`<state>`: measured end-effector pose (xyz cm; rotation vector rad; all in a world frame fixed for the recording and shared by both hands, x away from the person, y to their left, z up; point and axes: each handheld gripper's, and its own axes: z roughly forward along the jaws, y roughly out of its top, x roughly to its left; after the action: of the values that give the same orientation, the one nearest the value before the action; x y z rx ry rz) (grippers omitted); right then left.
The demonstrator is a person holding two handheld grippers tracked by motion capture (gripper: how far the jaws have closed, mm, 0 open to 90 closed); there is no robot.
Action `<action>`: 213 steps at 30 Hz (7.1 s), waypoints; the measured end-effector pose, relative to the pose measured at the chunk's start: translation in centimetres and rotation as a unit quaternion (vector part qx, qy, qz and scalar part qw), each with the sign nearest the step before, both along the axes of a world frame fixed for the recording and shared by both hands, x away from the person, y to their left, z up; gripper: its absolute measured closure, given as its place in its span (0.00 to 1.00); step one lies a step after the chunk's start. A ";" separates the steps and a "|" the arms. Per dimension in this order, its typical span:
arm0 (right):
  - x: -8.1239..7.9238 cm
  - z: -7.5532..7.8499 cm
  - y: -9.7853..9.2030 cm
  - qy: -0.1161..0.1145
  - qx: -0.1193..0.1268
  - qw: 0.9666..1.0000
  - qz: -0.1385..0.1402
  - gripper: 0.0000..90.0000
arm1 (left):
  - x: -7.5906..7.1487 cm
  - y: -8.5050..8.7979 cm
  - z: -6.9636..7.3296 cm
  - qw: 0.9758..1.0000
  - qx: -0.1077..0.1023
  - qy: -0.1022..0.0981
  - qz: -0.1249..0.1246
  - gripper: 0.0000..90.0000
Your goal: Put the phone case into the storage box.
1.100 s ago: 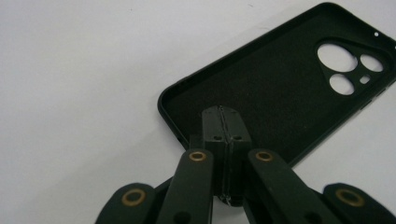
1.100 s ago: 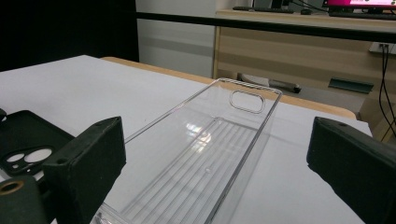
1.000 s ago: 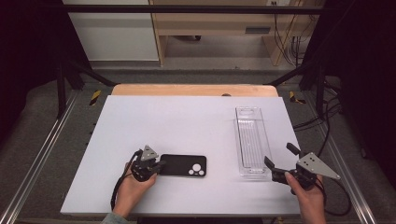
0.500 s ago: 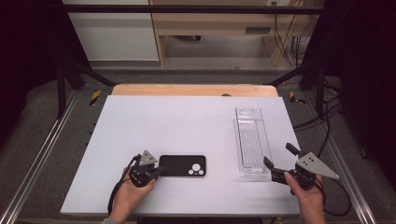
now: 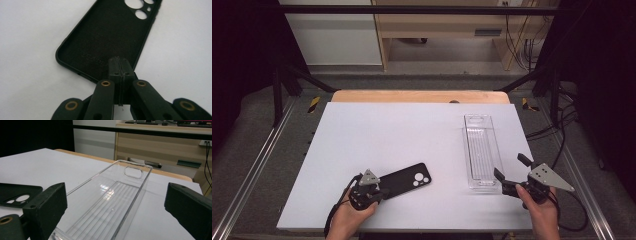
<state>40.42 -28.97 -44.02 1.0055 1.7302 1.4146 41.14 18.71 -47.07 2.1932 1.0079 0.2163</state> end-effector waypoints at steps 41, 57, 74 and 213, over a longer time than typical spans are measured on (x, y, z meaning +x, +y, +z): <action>-0.3 0.2 0.1 -0.005 -0.006 1.000 -0.003 0.05 | -1.0 -3.2 1.9 0.995 -0.020 -0.097 -0.017 1.00; -0.9 0.7 1.8 -0.016 -0.017 1.000 0.007 0.05 | -0.9 0.0 2.4 0.979 -0.054 -0.176 0.081 0.46; -1.0 0.7 1.8 -0.013 -0.011 1.000 0.003 0.05 | -0.6 -0.8 1.7 0.985 -0.062 -0.148 0.068 0.04; 1.8 5.9 12.9 0.056 -0.071 0.996 -0.007 0.11 | 1.4 -1.0 2.7 0.970 -0.013 -0.231 0.076 0.17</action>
<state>42.21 -16.08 -38.16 1.0330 1.8726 1.2276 42.57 17.75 -44.41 1.9133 0.9006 0.7424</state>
